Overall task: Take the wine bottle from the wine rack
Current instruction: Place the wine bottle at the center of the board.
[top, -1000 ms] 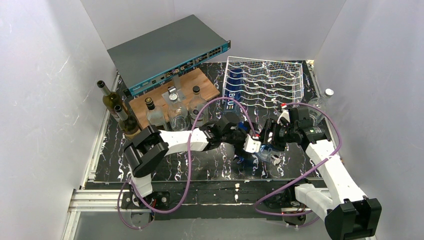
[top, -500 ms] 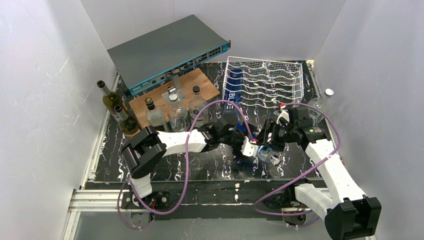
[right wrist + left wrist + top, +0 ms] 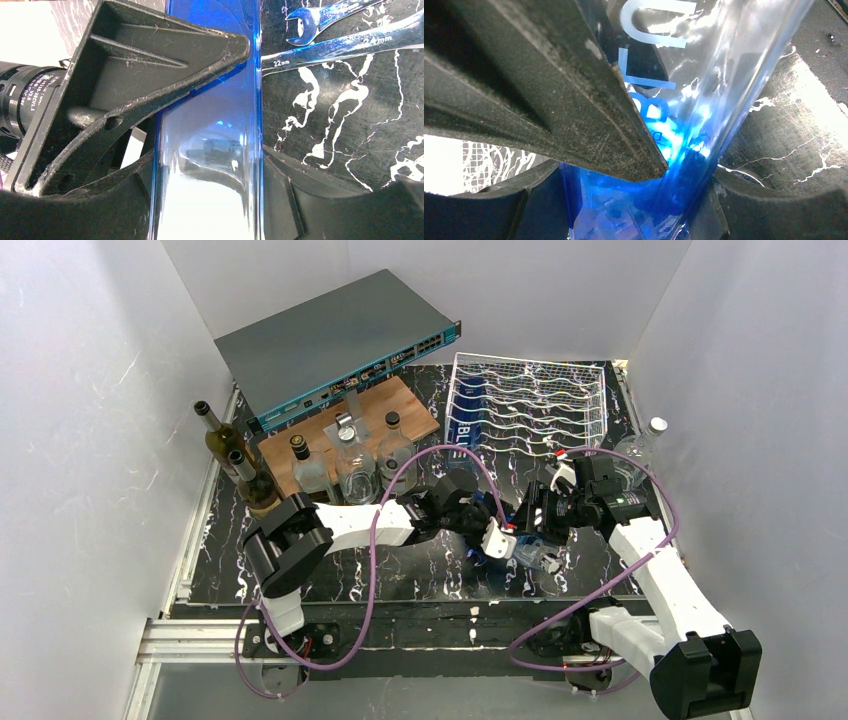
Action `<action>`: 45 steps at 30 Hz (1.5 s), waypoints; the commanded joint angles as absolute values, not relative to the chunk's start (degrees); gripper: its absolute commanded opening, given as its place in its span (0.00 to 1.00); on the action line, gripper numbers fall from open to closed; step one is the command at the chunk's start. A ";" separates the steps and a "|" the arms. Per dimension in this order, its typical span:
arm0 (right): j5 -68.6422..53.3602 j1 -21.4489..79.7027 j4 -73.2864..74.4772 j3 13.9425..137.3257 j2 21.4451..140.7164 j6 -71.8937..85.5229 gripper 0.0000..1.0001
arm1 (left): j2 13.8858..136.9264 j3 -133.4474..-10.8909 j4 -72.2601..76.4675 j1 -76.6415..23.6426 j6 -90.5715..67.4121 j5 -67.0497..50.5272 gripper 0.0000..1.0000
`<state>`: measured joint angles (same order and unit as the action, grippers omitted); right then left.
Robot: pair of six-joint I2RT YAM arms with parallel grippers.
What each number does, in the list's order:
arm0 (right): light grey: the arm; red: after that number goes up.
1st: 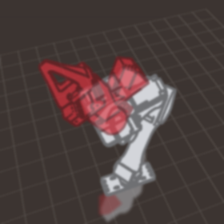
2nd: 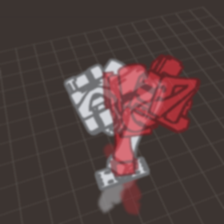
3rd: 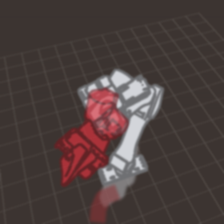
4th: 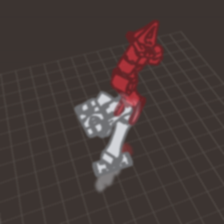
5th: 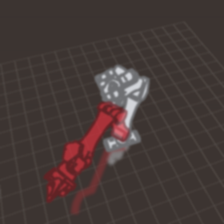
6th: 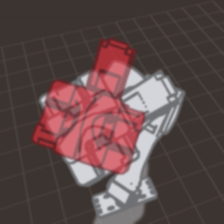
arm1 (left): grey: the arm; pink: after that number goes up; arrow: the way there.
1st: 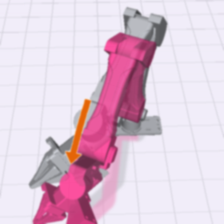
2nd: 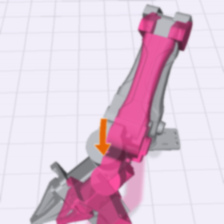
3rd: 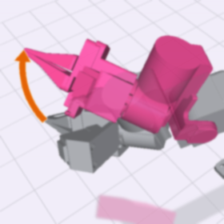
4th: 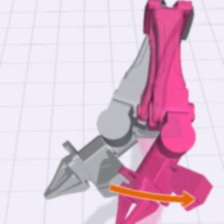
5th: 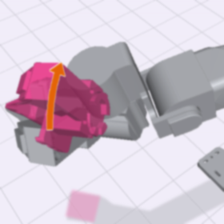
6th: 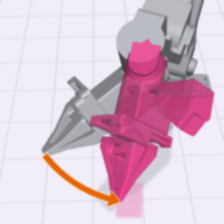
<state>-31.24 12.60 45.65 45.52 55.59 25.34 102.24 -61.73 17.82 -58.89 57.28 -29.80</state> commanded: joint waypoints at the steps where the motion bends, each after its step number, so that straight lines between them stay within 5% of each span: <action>1: -37.72 12.22 36.57 47.15 54.47 26.17 0.15 | 98.81 -63.22 18.19 -58.74 53.90 -29.62 0.00; 7: -40.01 12.21 36.59 47.27 54.48 22.35 0.66 | 97.43 -62.81 18.27 -58.63 52.95 -28.91 0.00; 9: -42.87 12.22 36.13 46.94 54.31 20.67 0.97 | 96.66 -62.29 18.23 -58.62 53.06 -28.82 0.00; 30: -52.77 12.04 32.21 51.05 53.70 21.03 0.98 | 85.41 -51.64 18.19 -56.62 52.47 -26.33 0.00; 45: -55.49 11.89 28.48 59.92 55.36 13.20 0.99 | 73.57 -44.43 18.06 -56.07 33.15 -25.62 0.00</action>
<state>-53.34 12.01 30.70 53.30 54.48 19.77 81.17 -44.95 13.56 -56.21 41.82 -24.62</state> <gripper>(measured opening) 0.984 0.621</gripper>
